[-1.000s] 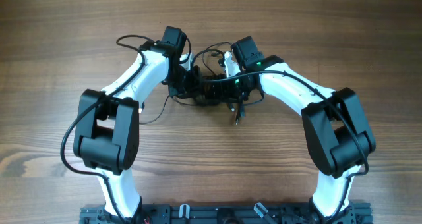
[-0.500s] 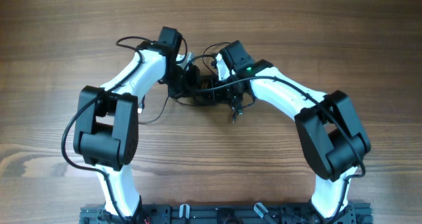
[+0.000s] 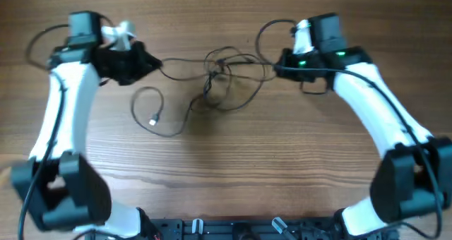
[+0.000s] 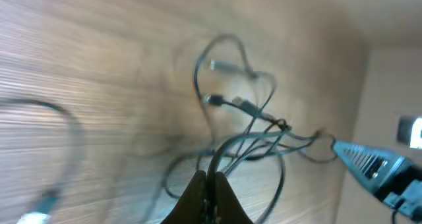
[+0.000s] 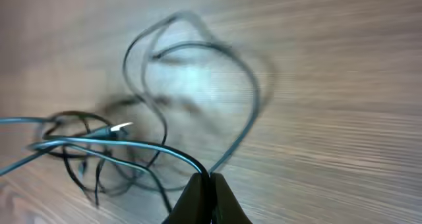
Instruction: Untangle cables
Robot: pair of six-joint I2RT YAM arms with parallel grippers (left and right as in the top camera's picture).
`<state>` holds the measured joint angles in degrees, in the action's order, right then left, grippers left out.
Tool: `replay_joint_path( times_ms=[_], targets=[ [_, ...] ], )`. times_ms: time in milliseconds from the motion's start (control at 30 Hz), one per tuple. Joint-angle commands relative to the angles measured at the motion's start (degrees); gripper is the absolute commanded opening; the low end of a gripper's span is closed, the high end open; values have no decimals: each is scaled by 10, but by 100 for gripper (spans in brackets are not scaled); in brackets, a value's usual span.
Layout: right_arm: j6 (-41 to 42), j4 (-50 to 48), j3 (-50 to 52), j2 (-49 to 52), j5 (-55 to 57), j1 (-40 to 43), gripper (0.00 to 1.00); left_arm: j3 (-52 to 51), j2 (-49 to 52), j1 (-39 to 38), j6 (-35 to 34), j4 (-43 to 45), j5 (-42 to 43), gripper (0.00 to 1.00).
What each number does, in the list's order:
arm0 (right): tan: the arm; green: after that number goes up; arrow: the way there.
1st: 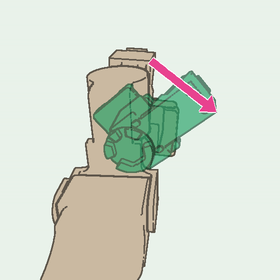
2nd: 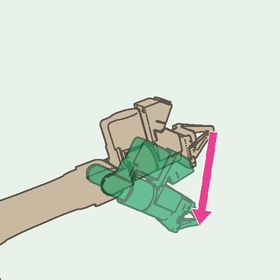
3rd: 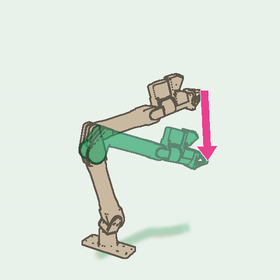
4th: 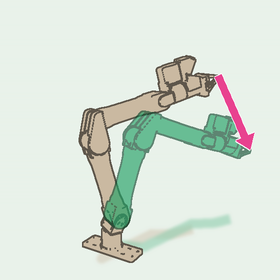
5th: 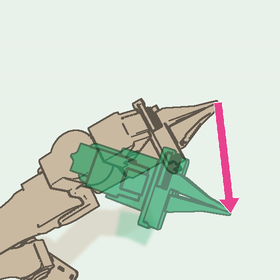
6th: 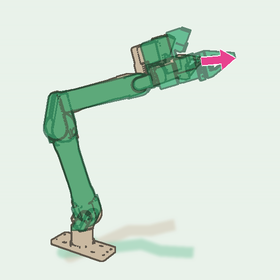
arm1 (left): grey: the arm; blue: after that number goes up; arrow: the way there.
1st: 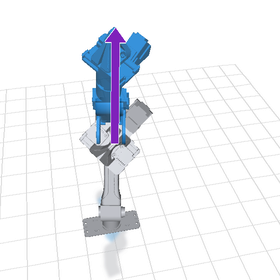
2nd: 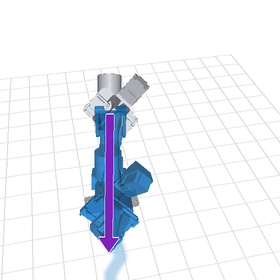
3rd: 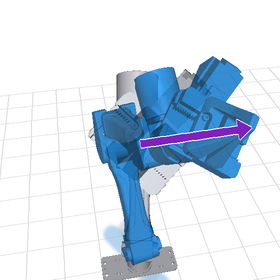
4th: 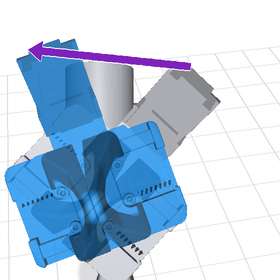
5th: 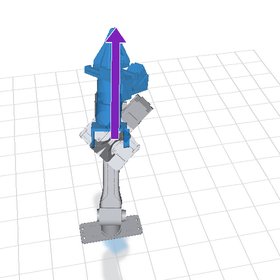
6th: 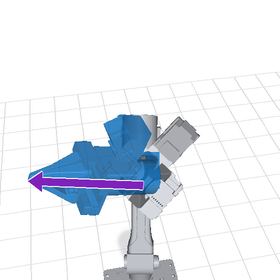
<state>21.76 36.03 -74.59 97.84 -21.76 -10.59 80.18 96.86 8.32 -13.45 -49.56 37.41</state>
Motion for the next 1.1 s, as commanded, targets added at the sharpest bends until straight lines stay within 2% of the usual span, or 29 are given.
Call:
replay_joint_path(
  times_ms=[0, 100, 300, 500, 767, 867, 967, 1067],
  targets=[
    [-11, 16, 0, -39, 27, 88, 4, 3, -81, 103, -21, 13, -10, 4],
    [-16, 28, 0, -44, 27, 148, 4, 3, -117, 174, -28, 14, -10, 4],
    [-23, 46, 0, -44, 27, 262, 4, 3, -127, 308, -114, 8, -28, 4],
    [-21, 50, 0, -44, 28, 374, 4, 3, -127, 381, -160, -16, -138, 4],
    [31, 49, 0, -44, 53, 499, 4, 3, -122, 392, -176, -17, -199, 4],
    [32, 55, 0, -44, 43, 502, 4, 3, -105, 391, -179, -18, -199, 4],
    [22, 64, 1, -44, -21, 491, 4, 3, -81, 383, -186, -28, -187, 4],
    [21, 79, 1, -44, -46, 458, 4, 3, -56, 350, -183, -33, -160, 4]
  ],
)
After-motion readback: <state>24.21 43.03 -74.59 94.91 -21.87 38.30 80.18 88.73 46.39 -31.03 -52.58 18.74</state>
